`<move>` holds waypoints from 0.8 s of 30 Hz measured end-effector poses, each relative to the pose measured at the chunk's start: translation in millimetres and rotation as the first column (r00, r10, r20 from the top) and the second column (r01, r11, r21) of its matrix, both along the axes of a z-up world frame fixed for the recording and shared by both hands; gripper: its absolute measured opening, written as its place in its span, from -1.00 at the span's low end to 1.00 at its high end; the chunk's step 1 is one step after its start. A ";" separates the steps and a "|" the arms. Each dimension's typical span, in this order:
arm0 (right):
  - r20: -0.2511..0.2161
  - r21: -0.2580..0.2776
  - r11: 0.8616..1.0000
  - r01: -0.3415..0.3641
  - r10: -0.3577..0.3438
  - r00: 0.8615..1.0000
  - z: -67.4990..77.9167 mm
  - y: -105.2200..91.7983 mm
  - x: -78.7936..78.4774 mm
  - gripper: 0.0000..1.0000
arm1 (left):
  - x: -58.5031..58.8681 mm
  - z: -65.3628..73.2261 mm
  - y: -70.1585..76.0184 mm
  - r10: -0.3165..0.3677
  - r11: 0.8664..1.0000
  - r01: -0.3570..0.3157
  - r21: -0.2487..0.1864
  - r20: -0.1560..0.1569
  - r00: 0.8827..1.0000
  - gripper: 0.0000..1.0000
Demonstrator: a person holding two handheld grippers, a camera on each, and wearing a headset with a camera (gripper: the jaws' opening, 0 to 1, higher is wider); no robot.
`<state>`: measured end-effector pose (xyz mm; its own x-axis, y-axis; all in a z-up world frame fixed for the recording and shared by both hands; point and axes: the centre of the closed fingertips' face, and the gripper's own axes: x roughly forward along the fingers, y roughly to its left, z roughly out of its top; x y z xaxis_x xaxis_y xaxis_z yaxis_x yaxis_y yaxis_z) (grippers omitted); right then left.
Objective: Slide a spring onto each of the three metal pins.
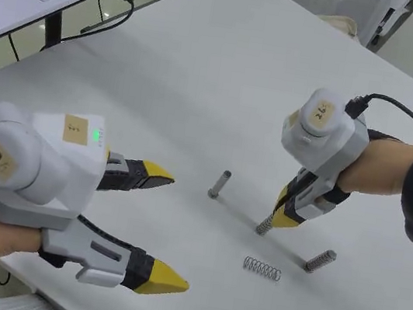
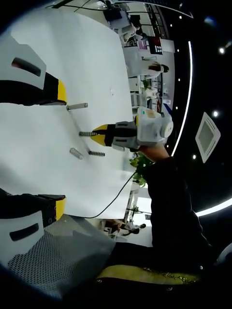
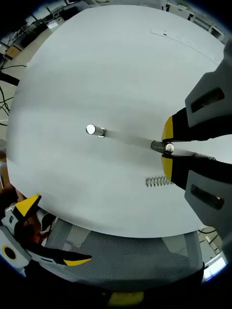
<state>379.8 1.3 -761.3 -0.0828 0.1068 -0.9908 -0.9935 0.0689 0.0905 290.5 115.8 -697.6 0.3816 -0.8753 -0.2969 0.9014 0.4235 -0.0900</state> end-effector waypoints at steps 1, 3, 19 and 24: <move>0.000 0.001 1.000 0.000 0.000 1.000 -0.5 0.2 0.2 -0.85 | -0.1 -0.3 0.0 0.000 1.000 0.000 0.000 -0.001 1.000 0.44; -0.001 0.003 1.000 0.003 -0.003 1.000 -0.9 0.3 0.2 -0.85 | -0.4 -1.0 0.1 -0.001 1.000 0.001 0.001 -0.002 1.000 0.44; 0.005 0.032 0.999 0.016 -0.016 1.000 -0.7 4.0 2.5 -0.77 | 0.0 -2.2 -0.7 -0.004 1.000 0.004 0.002 -0.004 1.000 0.42; 0.008 0.039 0.999 0.016 -0.017 1.000 0.5 4.2 2.6 -0.73 | -0.3 -2.3 -2.6 -0.007 1.000 0.007 0.001 -0.005 1.000 0.41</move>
